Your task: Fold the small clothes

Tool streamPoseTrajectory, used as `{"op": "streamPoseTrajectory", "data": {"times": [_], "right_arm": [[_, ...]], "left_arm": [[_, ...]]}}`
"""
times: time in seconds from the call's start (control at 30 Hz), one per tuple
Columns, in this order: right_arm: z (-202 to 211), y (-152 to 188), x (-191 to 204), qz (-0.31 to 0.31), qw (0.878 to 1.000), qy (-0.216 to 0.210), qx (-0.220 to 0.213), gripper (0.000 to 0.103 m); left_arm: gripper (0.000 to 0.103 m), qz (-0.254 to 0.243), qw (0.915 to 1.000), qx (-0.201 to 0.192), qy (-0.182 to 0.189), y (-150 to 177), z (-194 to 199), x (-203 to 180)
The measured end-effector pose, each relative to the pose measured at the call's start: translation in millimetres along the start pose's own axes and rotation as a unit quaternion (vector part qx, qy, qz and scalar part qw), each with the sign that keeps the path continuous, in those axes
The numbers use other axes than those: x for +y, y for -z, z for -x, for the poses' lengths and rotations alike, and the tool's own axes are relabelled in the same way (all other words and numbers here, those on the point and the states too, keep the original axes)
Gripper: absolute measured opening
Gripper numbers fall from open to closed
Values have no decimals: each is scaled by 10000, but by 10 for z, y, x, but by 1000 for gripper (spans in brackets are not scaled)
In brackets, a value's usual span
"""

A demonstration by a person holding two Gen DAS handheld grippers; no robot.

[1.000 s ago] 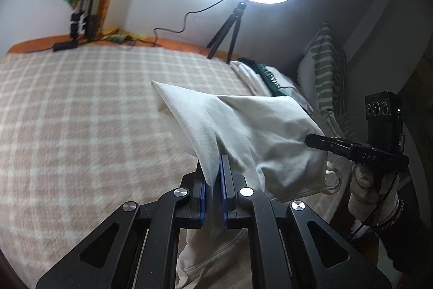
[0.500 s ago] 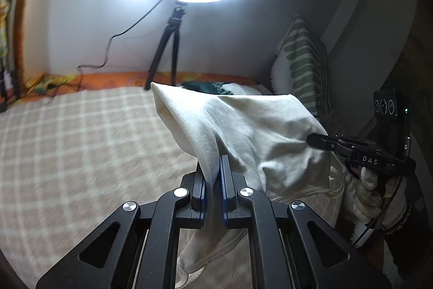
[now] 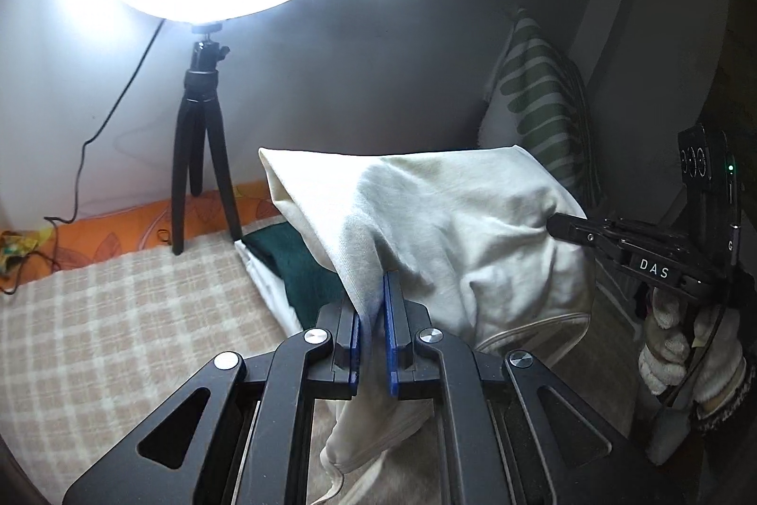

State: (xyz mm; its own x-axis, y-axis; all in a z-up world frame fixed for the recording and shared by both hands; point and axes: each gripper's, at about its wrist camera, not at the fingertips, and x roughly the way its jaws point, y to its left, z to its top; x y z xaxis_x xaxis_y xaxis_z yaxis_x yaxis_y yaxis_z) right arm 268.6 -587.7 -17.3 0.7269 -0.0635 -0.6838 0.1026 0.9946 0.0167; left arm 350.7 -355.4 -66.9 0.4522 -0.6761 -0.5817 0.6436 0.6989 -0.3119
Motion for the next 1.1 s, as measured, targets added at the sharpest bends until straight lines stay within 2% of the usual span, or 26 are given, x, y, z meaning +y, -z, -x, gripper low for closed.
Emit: {"op": "streamPoseTrajectory", "data": {"times": [0.27,0.5,0.6,0.63,0.7,0.73,0.8,0.83,0.87,1.0,1.1], "right_arm": [[-555,-64,-187,91,9996,221,177,3],[-823,-11,-274,163,9980,503,355,3],[-901,-18,-301,166,9963,735,409,4],[-914,-18,-302,159,9957,807,424,8],[-917,-16,-313,98,9949,904,434,20],[-891,-13,-325,62,9951,915,376,32],[-854,-20,-334,-1,9956,874,335,41],[-825,-19,-338,-53,9959,841,321,51],[-784,-14,-341,-112,9962,807,297,60],[-643,-33,-290,-173,9963,823,172,67],[-530,-27,-210,-145,9958,892,116,76]], "left_arm": [[7,26,9992,162,-364,-36,-414,12],[7,-93,9973,262,-675,-14,-549,-59],[11,-142,9955,307,-889,-27,-567,-120],[13,-208,9946,301,-966,-29,-552,-146],[27,-279,9939,305,-1018,-40,-530,-166],[32,-321,9939,273,-1015,-41,-498,-185],[57,-397,9933,223,-1066,-41,-447,-217],[62,-418,9929,188,-1096,-43,-415,-231],[64,-425,9929,137,-1103,-43,-368,-243],[65,-334,9937,158,-1059,-40,-245,-244],[66,-328,9940,80,-1041,-31,-130,-260]]}}
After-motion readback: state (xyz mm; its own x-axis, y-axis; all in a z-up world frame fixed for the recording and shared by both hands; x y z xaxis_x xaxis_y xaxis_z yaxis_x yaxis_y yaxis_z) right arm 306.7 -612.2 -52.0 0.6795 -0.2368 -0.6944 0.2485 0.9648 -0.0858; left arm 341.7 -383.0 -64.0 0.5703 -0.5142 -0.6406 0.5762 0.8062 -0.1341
